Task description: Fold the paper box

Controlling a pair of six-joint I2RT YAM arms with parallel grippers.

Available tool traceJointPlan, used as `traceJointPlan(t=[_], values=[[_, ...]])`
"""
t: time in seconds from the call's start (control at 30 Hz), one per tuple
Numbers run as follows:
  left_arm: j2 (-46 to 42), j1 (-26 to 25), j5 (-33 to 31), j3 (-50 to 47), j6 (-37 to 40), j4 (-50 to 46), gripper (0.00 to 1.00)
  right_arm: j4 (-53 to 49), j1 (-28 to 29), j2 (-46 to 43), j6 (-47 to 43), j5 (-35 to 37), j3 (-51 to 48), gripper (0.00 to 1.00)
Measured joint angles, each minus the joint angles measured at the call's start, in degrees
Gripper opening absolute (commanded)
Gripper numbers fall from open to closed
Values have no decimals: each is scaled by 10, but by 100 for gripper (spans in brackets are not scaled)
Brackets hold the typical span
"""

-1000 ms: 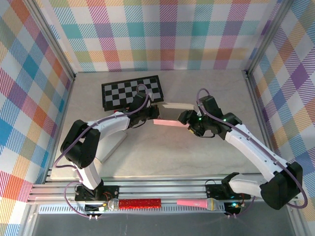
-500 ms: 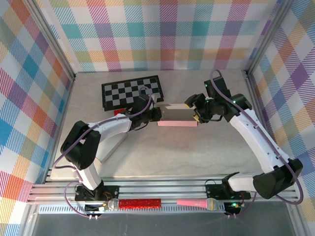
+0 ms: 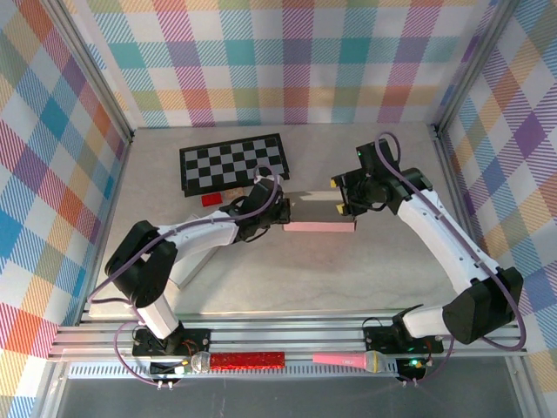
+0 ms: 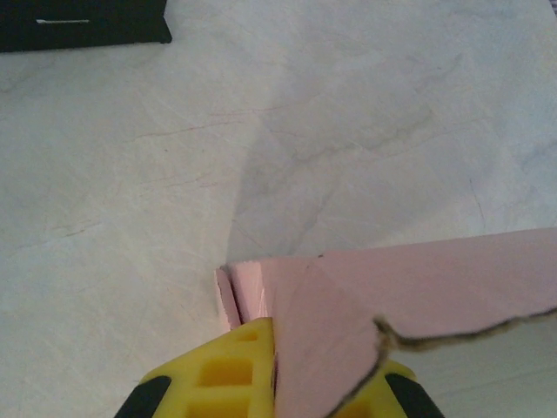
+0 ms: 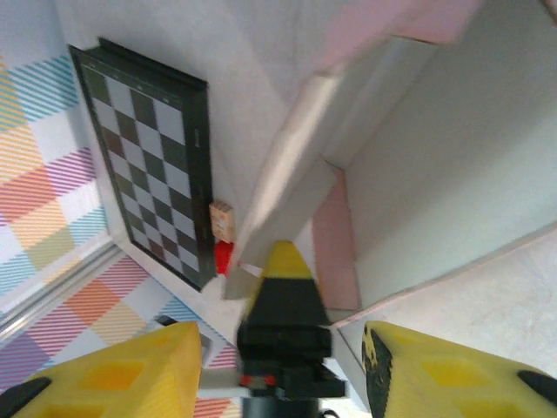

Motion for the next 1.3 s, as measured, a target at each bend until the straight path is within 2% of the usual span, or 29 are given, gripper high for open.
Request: traceJointPlan(t=[0.17, 0.3, 0.43, 0.6, 0.73, 0.87, 1.13, 1.3], values=[[-6, -17, -25, -13, 0, 9, 3, -48, -78, 11, -95, -35, 47, 63], [-11, -19, -37, -24, 2, 18, 3, -108, -155, 36, -235, -76, 84, 67], [-16, -23, -43, -34, 3, 26, 4, -164, -198, 100, -363, -127, 87, 67], [-21, -34, -50, -42, 12, 34, 5, -191, -200, 190, -452, -177, 86, 68], [-22, -43, -52, -42, 18, 32, 7, -197, -195, 208, -489, -207, 86, 66], [-24, -51, -55, -44, 22, 23, 11, -189, -182, 205, -508, -226, 57, 63], [-32, -72, -48, -93, -3, -19, 23, -155, -143, 153, -510, -235, -90, 56], [-35, -75, -37, -108, -30, -41, 26, -123, -120, 129, -509, -235, -126, 54]])
